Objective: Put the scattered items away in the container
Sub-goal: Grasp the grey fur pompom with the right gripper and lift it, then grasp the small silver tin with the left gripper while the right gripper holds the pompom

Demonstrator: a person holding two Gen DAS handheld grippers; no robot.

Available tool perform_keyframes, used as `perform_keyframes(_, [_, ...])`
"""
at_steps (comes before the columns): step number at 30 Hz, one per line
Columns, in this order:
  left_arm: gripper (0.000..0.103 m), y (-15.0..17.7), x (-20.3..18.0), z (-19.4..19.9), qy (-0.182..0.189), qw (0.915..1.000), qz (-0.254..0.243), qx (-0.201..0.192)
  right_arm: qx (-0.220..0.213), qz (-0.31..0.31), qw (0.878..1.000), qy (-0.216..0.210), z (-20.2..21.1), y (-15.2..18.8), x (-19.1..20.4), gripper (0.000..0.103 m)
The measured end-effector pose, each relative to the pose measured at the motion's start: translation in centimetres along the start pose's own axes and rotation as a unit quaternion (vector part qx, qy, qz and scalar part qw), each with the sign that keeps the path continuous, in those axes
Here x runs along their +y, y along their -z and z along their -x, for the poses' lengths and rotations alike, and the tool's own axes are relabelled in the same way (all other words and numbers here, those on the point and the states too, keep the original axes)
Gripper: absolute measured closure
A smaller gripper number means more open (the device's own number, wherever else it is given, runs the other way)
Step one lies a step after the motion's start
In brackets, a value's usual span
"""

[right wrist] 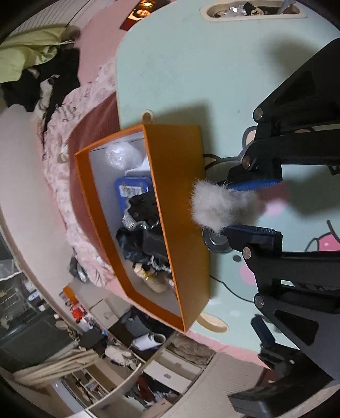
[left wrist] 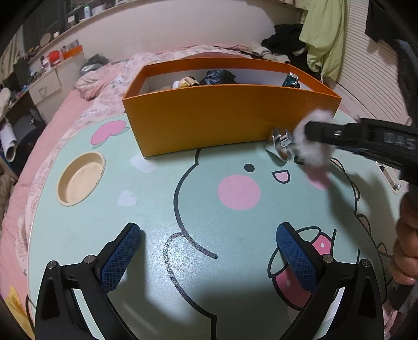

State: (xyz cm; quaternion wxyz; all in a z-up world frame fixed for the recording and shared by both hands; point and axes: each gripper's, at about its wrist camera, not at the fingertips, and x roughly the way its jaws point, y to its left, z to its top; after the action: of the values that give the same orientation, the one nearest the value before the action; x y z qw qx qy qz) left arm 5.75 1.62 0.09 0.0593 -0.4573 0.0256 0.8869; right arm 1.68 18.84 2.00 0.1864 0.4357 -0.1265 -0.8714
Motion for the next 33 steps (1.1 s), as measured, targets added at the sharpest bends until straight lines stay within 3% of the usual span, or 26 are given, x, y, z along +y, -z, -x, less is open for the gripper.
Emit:
perform_keyframes(4, [0.000, 0.0, 0.0, 0.0, 0.000, 1.0000, 0.000, 0.000, -0.023, 0.011, 1.000, -0.011, 2.2, 0.6, 0.3, 0.079])
perform_keyframes(9, [0.000, 0.0, -0.1, 0.1, 0.003, 1.0000, -0.003, 0.000, -0.034, 0.032, 0.999, 0.014, 4.4, 2.2, -0.3, 0.079])
perform_keyframes(12, [0.000, -0.4, -0.8, 0.6, 0.024, 0.9997, -0.003, -0.008, -0.032, 0.033, 0.998, 0.036, 4.8, 2.7, -1.4, 0.079])
perform_keyframes(16, [0.000, -1.9, -2.2, 0.8, 0.056, 0.9982, 0.003, -0.020, -0.036, 0.020, 0.998, 0.049, 5.3, 2.7, -2.8, 0.079])
perform_keyframes(21, [0.005, -4.5, -4.8, 0.4, 0.050, 0.9981, -0.009, -0.034, -0.054, 0.004, 0.997, 0.054, 6.4, 2.2, -4.1, 0.079])
perform_keyframes(24, [0.014, -5.7, -6.1, -1.1, 0.045, 0.9986, -0.009, -0.024, -0.060, 0.003, 0.997, 0.055, 6.7, 2.0, -4.3, 0.079])
perform_keyframes(27, [0.034, -6.7, -6.7, -3.2, 0.024, 0.9996, -0.013, -0.001, -0.060, -0.001, 0.997, 0.053, 6.7, 2.0, -4.5, 0.079])
perform_keyframes(30, [0.052, -7.0, -7.0, -3.8, 0.002, 0.9998, -0.018, -0.003, -0.059, -0.001, 0.997, 0.051, 6.6, 2.1, -4.6, 0.079])
perform_keyframes(31, [0.078, -6.9, -6.9, -3.6, 0.009, 0.9998, -0.018, -0.006, -0.058, 0.000, 0.997, 0.050, 6.6, 2.1, -4.6, 0.079])
perform_keyframes(33, [0.077, -6.8, -6.5, -3.1, 0.033, 0.9992, -0.019, -0.009, -0.057, 0.003, 0.997, 0.050, 6.5, 2.2, -4.5, 0.079])
